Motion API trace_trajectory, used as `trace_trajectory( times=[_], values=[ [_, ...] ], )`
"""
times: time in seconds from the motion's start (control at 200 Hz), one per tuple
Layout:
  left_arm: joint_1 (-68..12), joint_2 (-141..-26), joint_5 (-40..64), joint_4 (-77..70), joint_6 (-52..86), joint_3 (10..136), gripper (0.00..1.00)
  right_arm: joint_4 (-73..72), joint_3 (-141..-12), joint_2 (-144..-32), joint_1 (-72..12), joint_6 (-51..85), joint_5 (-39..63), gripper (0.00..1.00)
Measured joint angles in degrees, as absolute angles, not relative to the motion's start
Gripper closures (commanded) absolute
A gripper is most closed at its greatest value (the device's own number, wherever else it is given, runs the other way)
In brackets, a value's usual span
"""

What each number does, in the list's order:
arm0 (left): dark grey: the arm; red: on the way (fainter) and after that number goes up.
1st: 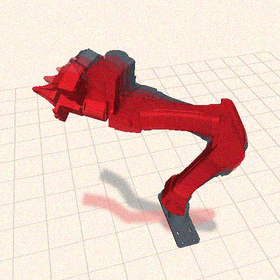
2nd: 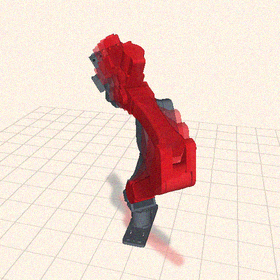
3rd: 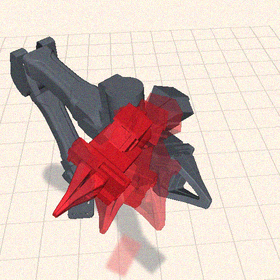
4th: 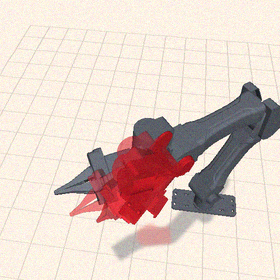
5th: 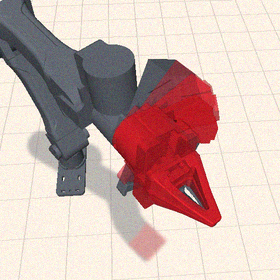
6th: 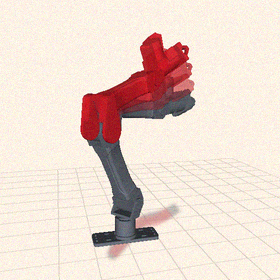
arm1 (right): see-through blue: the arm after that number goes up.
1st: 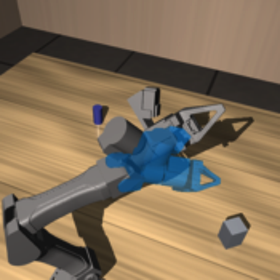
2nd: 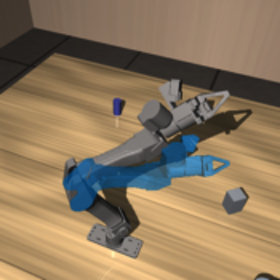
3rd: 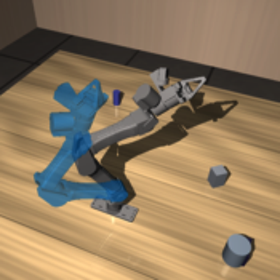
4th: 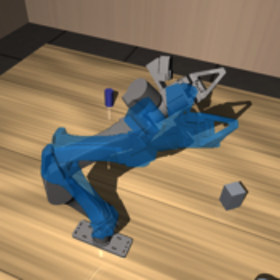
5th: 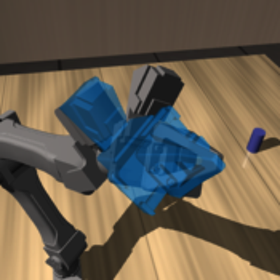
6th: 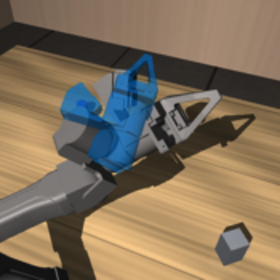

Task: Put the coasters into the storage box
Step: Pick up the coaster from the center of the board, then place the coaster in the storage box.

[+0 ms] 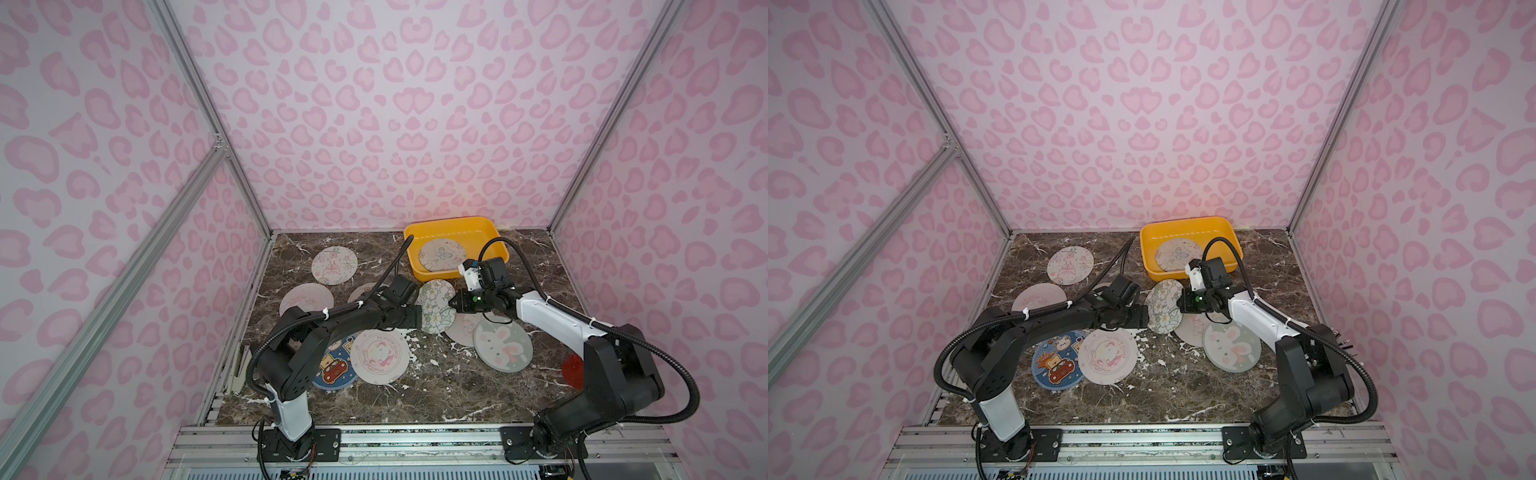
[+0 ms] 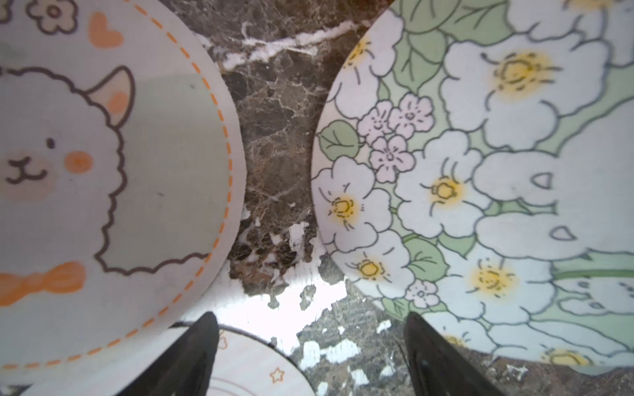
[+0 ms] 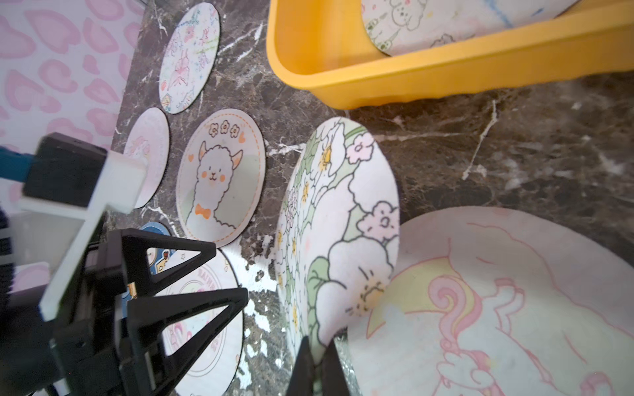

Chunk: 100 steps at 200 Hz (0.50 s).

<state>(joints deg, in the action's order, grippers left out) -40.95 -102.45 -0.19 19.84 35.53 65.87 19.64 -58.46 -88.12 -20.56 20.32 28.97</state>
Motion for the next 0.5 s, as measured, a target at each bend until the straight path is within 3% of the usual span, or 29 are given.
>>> trace_trajectory(
  times=[0.5],
  values=[
    [-39.4, -96.1, 0.3, 19.7, 35.5, 62.5, 0.01, 26.5, -77.1, -90.3, -19.8, 19.2, 29.3, 1.0]
  ],
)
